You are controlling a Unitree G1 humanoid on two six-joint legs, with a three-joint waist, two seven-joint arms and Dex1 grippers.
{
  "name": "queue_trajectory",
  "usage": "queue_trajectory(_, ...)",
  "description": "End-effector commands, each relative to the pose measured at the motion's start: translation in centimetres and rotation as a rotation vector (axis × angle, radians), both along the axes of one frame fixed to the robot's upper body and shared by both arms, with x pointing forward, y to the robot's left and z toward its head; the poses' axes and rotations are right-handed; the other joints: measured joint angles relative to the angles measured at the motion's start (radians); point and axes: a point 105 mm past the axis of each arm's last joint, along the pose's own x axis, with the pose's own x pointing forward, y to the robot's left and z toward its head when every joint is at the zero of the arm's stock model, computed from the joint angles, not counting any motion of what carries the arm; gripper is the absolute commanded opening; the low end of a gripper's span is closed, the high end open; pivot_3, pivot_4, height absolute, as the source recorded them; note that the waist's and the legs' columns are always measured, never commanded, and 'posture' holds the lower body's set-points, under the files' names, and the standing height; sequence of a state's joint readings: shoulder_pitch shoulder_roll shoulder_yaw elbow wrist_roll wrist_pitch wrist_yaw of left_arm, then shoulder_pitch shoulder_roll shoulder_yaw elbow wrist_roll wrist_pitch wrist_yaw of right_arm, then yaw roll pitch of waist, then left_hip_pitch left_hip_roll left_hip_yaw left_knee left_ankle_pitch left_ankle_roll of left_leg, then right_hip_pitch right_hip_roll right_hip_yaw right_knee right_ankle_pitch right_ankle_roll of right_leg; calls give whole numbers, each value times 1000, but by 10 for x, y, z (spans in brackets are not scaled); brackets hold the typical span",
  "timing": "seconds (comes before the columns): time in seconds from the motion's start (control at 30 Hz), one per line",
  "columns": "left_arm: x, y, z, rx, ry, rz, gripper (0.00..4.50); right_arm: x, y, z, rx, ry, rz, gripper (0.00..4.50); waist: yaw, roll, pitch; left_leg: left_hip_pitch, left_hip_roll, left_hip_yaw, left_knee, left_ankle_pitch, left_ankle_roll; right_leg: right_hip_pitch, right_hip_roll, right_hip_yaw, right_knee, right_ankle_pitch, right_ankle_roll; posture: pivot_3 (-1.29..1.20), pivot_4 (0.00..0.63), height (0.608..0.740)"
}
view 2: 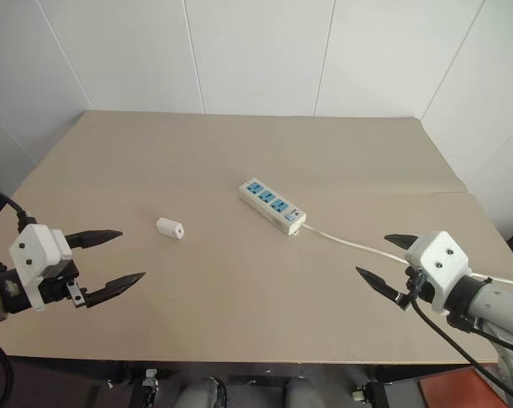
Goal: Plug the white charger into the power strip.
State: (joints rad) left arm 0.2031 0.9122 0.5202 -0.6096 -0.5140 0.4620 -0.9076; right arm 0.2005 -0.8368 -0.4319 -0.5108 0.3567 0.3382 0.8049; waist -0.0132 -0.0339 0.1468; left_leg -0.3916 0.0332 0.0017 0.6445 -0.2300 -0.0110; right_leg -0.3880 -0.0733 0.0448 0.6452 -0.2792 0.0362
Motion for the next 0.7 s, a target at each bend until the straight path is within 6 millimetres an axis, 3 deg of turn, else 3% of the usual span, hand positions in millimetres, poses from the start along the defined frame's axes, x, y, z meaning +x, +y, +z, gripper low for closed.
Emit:
queue_trajectory(0.03, 0, -2, 5, 4, -29, -9, 4500, -1, 3, 7, -29, -26, 15, 4469, 0, 0, 0, 0, 0, 0, 0, 0, 0, 0, 0, 0, 0, 0, 0, 0, 150, 740)
queue_trajectory(0.27, 1, -2, 4, 2, -26, -10, 4500, 0, 3, 7, -27, -25, 16, 4469, 0, 0, 0, 0, 0, 0, 0, 0, 0, 0, 0, 0, 0, 0, 0, 0, 150, 740)
queue_trajectory(0.4, 2, -5, 7, -19, -36, -22, 4500, 9, 12, 8, 28, -52, 40, 4469, -3, 0, 0, 1, 0, 0, 0, 0, 0, 0, 0, 0, 1, 0, 0, 0, 150, 740)
queue_trajectory(0.7, 9, -19, 9, -54, -46, -75, 4500, 99, 71, 1, 308, -160, -4, 4469, -17, 0, 0, 2, 1, 0, 1, 0, 0, 0, 3, 2, 2, 0, -1, 0, 150, 740)
